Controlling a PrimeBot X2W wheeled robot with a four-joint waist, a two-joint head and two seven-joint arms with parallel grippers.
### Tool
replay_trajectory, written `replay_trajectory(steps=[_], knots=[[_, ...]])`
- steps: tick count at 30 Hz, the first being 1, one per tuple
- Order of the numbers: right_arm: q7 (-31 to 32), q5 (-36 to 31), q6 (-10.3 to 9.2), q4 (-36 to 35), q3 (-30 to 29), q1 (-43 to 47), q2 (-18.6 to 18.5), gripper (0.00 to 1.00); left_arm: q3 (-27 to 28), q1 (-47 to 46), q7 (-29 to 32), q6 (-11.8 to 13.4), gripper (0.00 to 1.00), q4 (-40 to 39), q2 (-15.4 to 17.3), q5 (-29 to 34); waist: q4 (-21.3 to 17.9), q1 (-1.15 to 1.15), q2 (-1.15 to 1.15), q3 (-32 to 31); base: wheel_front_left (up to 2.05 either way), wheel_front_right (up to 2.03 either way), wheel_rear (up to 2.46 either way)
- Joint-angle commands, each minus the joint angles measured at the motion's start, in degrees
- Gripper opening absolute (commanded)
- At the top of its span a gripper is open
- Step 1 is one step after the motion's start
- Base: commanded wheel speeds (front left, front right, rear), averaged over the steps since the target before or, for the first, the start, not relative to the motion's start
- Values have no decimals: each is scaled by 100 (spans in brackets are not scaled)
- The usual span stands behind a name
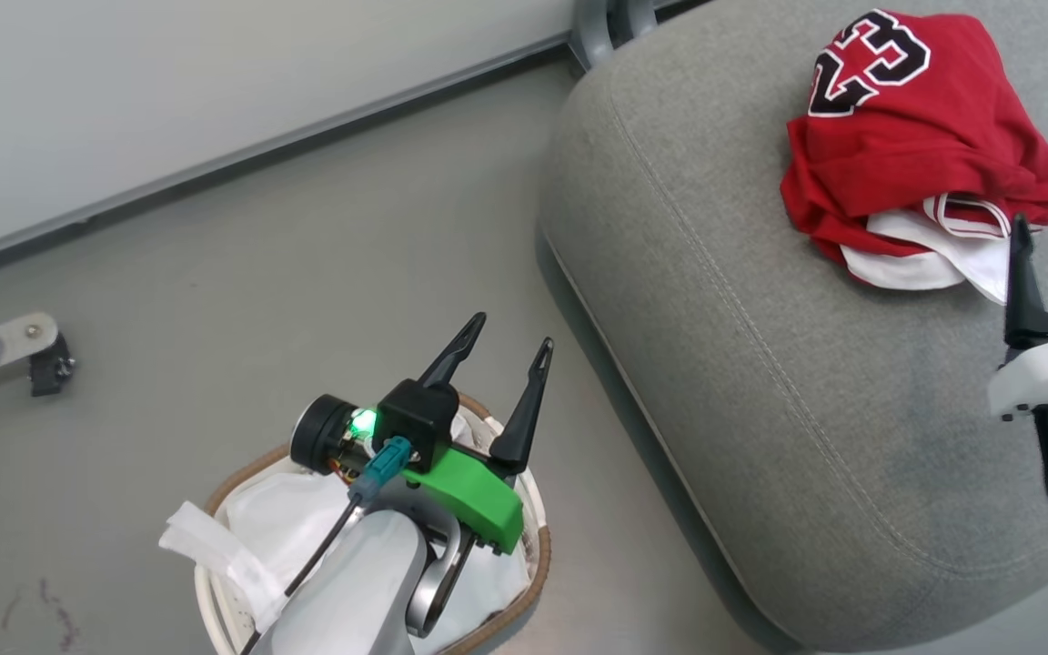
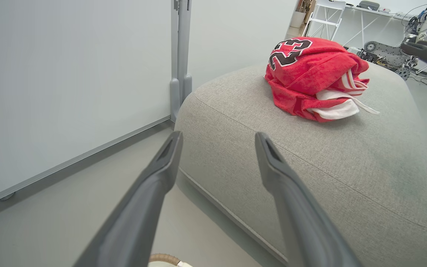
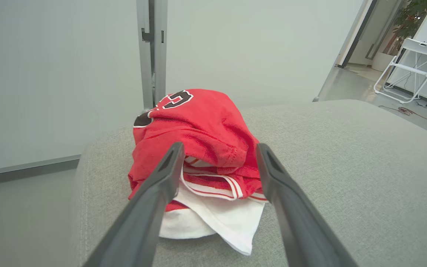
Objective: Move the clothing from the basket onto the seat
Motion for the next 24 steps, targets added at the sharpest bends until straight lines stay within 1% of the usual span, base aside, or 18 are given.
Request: replay_trajectory(steps=[1, 5, 10, 17, 18, 24], knots=[[-1, 86, -8, -78, 98, 89, 48, 100, 91, 125, -4, 65, 100, -20, 28, -27, 271, 0, 0, -296, 0, 0, 0], [0, 245, -8, -283, 375, 136, 238, 100, 340, 275, -4, 178, 100, -24, 29, 18, 563, 0, 0, -394, 0, 0, 0], [-1, 349, -8, -393, 537, 156, 580, 100, 840, 475, -4, 291, 100, 43, 27, 114, 989, 0, 0, -486, 0, 0, 0], [-1, 309, -8, -300, 786, 216, 830, 100, 1754, 749, -4, 401, 100, 178, 26, 377, 1494, 0, 0, -611, 0, 0, 0], [0, 295, -8, -274, 825, 276, 884, 100, 1987, 832, -4, 428, 100, 179, 24, 415, 1603, 0, 0, -644, 0, 0, 0], [0, 248, -8, -211, 869, 463, 1009, 100, 2555, 1126, -4, 445, 100, 207, 24, 452, 1854, 0, 0, -770, 0, 0, 0]])
